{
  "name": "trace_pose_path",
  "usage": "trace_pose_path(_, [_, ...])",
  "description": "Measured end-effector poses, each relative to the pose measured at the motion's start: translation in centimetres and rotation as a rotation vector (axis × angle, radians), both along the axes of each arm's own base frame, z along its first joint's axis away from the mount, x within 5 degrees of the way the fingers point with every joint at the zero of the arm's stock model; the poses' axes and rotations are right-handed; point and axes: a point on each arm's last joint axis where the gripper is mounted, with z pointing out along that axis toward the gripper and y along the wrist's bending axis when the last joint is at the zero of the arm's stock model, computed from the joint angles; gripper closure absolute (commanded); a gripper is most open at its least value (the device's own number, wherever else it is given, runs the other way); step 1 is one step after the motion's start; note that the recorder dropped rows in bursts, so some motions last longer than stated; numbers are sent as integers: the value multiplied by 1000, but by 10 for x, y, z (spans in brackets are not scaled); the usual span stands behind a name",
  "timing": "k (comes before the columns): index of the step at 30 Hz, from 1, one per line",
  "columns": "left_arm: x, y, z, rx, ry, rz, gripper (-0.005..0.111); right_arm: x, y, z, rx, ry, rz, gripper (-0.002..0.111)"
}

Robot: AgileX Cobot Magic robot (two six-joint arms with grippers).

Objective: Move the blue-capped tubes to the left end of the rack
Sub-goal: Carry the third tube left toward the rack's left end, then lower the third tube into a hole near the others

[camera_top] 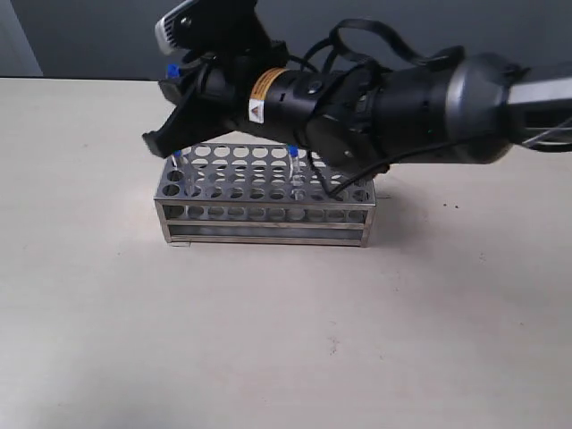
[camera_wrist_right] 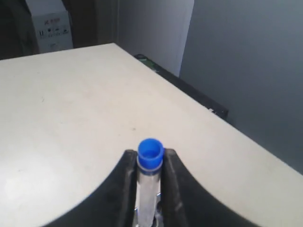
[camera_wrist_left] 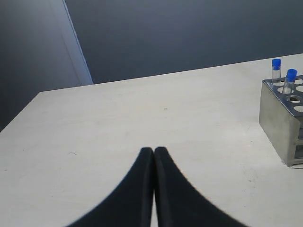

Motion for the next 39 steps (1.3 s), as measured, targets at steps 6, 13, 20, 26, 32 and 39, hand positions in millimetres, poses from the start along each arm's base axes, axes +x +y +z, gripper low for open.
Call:
trace_pose_path(6, [0, 0, 0, 0, 0, 0, 106, -11, 20, -25, -67, 43, 41, 109])
trace_pose_path(13, [0, 0, 0, 0, 0, 0, 106, -13, 24, -31, -76, 49, 52, 109])
trace_pose_path(20, [0, 0, 0, 0, 0, 0, 106, -11, 27, -42, -66, 48, 60, 109])
trace_pose_path(26, [0, 0, 0, 0, 0, 0, 106, -10, 29, -43, -69, 17, 73, 109])
trace_pose_path(32, [0, 0, 0, 0, 0, 0, 106, -5, 36, -32, -63, -8, 70, 109])
trace_pose_path(39, [0, 0, 0, 0, 0, 0, 106, 12, 29, -30, -89, 11, 18, 109])
